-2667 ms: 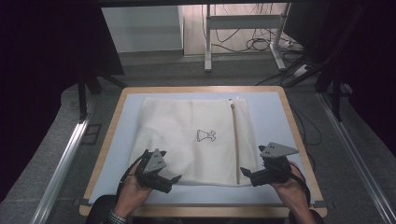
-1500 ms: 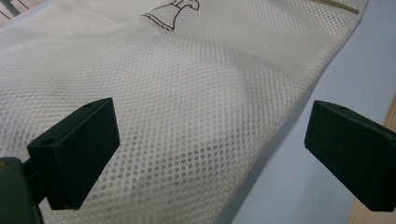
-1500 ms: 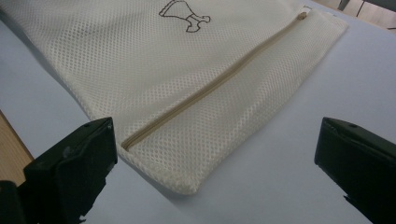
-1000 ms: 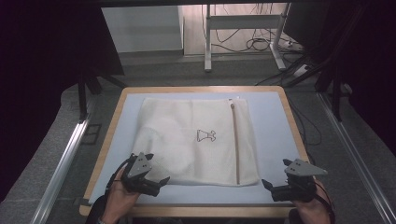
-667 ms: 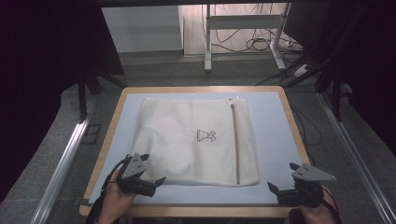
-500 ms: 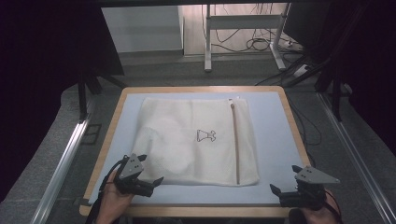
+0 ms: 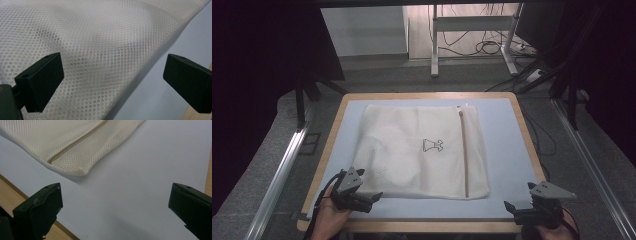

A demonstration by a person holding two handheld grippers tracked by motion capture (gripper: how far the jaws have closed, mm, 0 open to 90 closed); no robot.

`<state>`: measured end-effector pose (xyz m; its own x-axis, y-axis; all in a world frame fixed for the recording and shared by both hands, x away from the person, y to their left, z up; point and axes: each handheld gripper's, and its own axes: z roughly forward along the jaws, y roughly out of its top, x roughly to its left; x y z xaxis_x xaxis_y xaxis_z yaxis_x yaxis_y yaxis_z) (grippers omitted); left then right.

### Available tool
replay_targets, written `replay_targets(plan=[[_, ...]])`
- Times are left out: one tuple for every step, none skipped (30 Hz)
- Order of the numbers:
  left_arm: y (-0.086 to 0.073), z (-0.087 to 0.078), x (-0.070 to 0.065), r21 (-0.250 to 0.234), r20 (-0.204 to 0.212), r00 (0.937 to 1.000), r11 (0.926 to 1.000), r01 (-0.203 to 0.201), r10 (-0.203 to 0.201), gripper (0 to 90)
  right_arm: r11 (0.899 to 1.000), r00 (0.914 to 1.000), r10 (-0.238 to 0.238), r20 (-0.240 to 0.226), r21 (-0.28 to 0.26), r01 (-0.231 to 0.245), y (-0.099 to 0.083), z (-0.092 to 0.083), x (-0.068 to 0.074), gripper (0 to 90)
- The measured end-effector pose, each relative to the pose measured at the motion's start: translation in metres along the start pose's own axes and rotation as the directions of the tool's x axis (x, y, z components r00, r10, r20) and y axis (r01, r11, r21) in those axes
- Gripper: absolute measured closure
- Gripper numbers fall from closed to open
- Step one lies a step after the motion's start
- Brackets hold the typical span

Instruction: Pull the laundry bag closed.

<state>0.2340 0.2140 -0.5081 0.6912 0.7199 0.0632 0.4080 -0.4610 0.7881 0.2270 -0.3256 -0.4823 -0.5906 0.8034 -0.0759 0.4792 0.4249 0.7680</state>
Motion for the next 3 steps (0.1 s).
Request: replay_targets(plan=[[0.0002, 0.0002, -0.0002, 0.004, 0.001, 1.0, 1.0, -0.003, 0.003, 3.0, 1.0, 1.0, -0.002, 0.001, 0.001, 0.002, 0.0, 0.0003, 0.0, 0.0], [0.0006, 0.0004, -0.0003, 0.007, -0.001, 1.0, 0.9999, -0.009, 0.01, 3.0, 1.0, 1.0, -0.002, 0.001, 0.001, 0.002, 0.0, 0.0003, 0.0, 0.0], [0.0009, 0.0007, -0.0008, 0.008, -0.001, 0.9999, 0.9999, -0.011, 0.011, 3.0, 1.0, 1.0, -0.002, 0.001, 0.003, 0.002, 0.0001, 0.0005, -0.0001, 0.0]])
